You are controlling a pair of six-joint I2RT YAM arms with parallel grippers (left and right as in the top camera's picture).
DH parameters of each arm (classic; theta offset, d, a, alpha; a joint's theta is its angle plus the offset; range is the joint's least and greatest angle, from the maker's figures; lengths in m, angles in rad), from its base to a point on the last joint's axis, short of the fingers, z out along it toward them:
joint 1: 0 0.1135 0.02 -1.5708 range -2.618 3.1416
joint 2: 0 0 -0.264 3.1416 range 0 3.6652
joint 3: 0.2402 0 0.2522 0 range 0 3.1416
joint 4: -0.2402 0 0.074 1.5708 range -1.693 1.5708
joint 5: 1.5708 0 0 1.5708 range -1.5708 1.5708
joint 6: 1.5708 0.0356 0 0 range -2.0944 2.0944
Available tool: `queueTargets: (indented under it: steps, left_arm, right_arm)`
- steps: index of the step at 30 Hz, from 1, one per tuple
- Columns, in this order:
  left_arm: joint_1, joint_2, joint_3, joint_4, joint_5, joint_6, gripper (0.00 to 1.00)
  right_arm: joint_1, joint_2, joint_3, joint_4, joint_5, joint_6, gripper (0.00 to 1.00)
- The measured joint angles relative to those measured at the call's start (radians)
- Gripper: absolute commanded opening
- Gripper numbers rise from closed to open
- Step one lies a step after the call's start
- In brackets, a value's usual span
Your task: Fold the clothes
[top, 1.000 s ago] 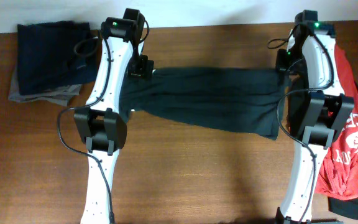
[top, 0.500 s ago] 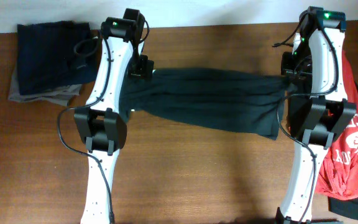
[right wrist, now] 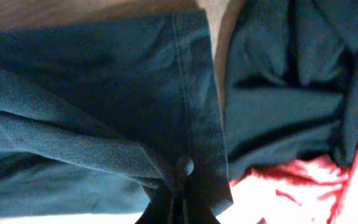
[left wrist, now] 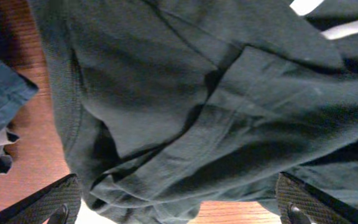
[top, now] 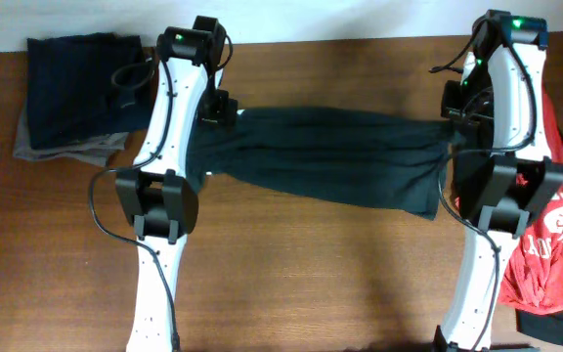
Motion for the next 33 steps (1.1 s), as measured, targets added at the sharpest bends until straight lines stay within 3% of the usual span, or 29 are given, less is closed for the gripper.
queueTargets:
  steps: [7,16,17,20,21,22,25,33]
  left_arm:
    - [0.042,0.000,0.000,0.000,-0.005,0.000,0.99]
    - [0.051,0.000,0.000,-0.001,-0.006,0.000,0.99]
    - [0.051,0.000,0.000,-0.003,-0.008,0.000,0.99]
    - [0.051,0.000,0.000,-0.022,-0.048,0.000,0.99]
    - [0.051,0.000,0.000,-0.030,-0.068,0.000,0.99]
    - [0.051,0.000,0.000,-0.035,-0.091,0.000,0.99]
    - [0.054,0.000,0.000,-0.051,-0.158,-0.011,0.99]
    - [0.059,0.000,0.000,-0.049,-0.176,-0.011,0.98]
  right_arm:
    - [0.012,-0.171,-0.194,0.002,-0.007,0.000,0.04]
    - [0.012,-0.181,-0.467,0.085,0.043,0.011,0.09]
    - [0.012,-0.181,-0.488,0.097,0.058,0.019,0.18]
    - [0.009,-0.181,-0.530,0.101,0.131,0.064,0.28]
    - [0.005,-0.181,-0.533,0.101,0.162,0.081,0.44]
    - [0.000,-0.181,-0.533,0.103,0.190,0.094,0.52]
    - [-0.025,-0.181,-0.533,0.100,0.268,0.149,0.64]
    - [-0.075,-0.181,-0.513,0.095,0.196,0.150,0.59]
